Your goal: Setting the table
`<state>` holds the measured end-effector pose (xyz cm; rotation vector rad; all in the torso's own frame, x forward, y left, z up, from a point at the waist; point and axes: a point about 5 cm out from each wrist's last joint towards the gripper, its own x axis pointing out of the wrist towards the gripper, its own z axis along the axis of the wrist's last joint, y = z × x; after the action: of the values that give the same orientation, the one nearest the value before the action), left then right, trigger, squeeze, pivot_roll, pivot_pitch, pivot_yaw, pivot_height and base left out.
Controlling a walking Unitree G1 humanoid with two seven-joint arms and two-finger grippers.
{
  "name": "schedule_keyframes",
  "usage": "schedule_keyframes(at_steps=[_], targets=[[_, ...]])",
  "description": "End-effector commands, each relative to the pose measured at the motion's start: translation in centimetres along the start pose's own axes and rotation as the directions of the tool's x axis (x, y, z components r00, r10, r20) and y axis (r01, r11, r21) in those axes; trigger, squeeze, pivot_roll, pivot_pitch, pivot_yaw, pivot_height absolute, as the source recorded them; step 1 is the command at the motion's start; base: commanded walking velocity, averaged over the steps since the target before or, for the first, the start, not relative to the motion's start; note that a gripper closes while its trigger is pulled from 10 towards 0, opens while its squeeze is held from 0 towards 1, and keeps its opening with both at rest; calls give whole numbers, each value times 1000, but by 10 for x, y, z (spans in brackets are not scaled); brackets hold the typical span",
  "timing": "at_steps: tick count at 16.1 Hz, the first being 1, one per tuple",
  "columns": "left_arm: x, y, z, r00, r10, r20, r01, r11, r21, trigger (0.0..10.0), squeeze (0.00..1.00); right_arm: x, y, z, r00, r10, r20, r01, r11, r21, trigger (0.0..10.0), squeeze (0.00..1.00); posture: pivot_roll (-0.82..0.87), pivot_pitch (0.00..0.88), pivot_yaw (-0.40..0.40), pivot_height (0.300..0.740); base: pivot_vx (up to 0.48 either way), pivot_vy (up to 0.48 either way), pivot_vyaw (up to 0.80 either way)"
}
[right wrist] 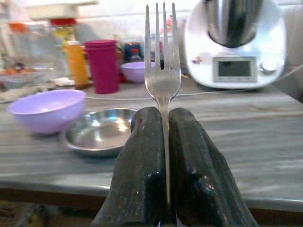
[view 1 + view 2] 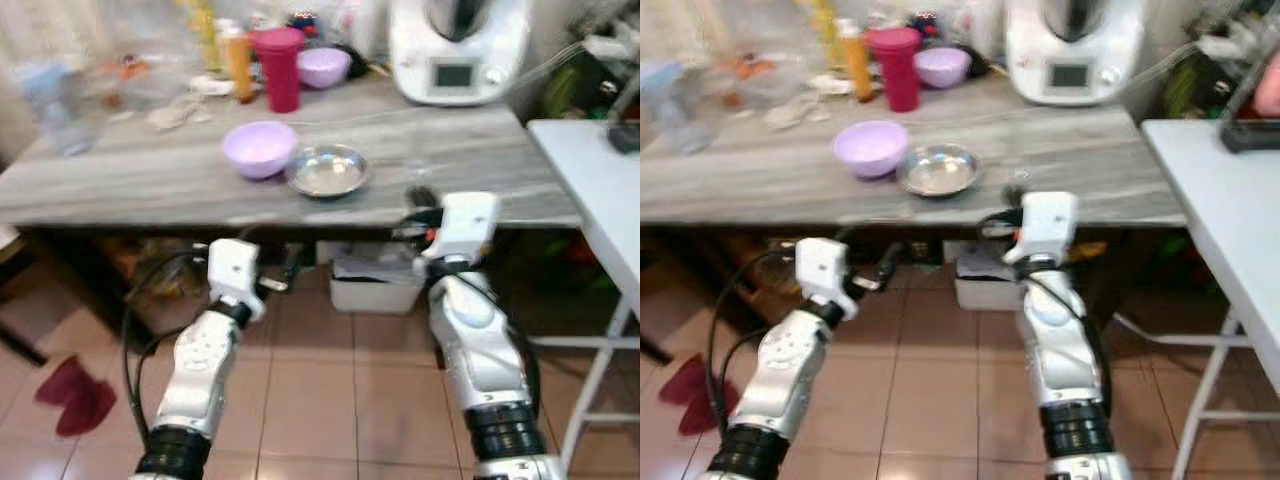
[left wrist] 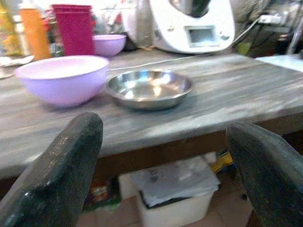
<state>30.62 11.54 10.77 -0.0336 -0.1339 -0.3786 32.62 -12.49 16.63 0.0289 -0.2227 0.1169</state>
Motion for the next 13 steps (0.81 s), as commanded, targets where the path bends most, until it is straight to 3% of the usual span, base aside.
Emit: schedule_keyframes(at_steps=[1, 11, 13], targets=[[4, -10, 0, 1000, -26, 8, 27, 1000, -10, 10000, 0, -1, -11, 2, 1000, -25, 2, 25, 1000, -19, 10000, 0, -165, 42, 47, 740, 334, 0, 0], [2, -14, -3, 999, -34, 3, 34, 999, -22, 10000, 0, -3, -11, 1, 1000, -11, -9, 11, 998, -54, 10000, 0, -173, 55, 43, 740, 408, 0, 0], [2, -15, -3, 999, -33, 1, 34, 999, -24, 10000, 0, -3, -12, 2, 1000, -15, -9, 15, 998, -54, 10000, 0, -176, 57, 43, 740, 480, 0, 428]])
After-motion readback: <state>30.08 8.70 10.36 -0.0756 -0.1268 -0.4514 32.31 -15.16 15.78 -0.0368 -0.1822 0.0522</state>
